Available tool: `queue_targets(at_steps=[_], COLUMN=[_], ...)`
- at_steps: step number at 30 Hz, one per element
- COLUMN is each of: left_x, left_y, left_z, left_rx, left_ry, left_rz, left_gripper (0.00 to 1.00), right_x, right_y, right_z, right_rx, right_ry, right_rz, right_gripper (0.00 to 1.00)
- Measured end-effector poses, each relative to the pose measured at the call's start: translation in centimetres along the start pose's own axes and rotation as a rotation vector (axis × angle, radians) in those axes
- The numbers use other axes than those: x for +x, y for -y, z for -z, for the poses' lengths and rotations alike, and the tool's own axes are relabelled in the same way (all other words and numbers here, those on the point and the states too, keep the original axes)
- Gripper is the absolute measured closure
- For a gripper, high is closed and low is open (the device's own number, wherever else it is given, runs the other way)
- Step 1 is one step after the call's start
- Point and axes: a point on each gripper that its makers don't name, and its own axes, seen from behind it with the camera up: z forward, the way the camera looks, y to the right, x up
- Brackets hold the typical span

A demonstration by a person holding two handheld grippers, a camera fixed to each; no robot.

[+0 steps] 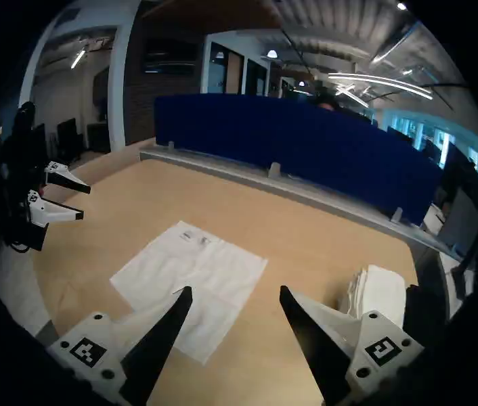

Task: Fold towel

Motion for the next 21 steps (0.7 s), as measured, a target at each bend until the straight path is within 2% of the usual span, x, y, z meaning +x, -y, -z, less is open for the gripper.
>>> queue_targets(at_steps=[6,12,21], left_x=[-3.4,-7.4,-11.6], left_y=[-0.6,-1.4,-2.8], left_z=[-1.5,-3.1,-5.7], left_rx=[-0.021,-0.035,-0.066], left_ry=[0.049,0.105,0.168], left_rz=[0.013,-0.009,-0.001], left_gripper=[0.04,0.03,0.03], right_x=[-2.8,-5.8,-11.2], right_y=[0.7,1.8,4.3], right_z=[-1.5,-3.2,-5.4], right_rx=[0.022,0.041,0.089], right_ry=[0.035,0.054,0.120], right_rz=[0.005,0.010,0.060], right_gripper=[0.00,0.00,0.00])
